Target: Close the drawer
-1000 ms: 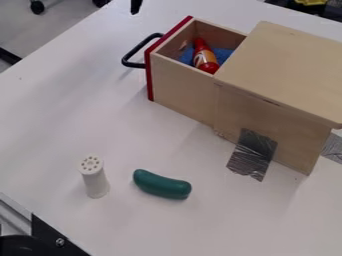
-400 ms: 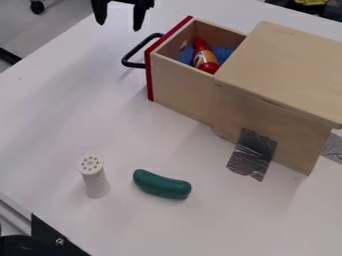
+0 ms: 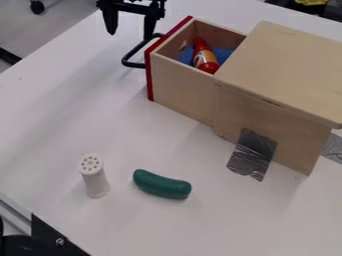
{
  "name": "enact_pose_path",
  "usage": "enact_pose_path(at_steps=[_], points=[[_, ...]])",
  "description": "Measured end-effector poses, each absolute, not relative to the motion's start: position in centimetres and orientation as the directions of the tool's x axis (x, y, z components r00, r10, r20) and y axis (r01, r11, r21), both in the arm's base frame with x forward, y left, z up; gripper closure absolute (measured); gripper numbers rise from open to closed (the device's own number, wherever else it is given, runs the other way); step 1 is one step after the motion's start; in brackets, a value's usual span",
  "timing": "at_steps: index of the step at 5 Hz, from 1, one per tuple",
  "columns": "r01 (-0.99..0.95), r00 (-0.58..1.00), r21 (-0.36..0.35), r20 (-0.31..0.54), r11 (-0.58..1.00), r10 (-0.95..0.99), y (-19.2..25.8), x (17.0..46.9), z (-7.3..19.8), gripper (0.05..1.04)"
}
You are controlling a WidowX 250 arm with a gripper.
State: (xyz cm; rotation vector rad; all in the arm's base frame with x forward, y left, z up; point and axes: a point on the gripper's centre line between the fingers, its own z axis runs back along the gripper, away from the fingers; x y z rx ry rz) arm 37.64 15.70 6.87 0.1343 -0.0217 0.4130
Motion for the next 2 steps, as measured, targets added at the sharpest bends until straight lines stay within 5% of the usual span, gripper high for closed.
enact_pose_path(at_steps=[2], points=[[-0.357,0.934,0.119,0.071,0.927,0.35,13.7,38.7,6.9,0.084]])
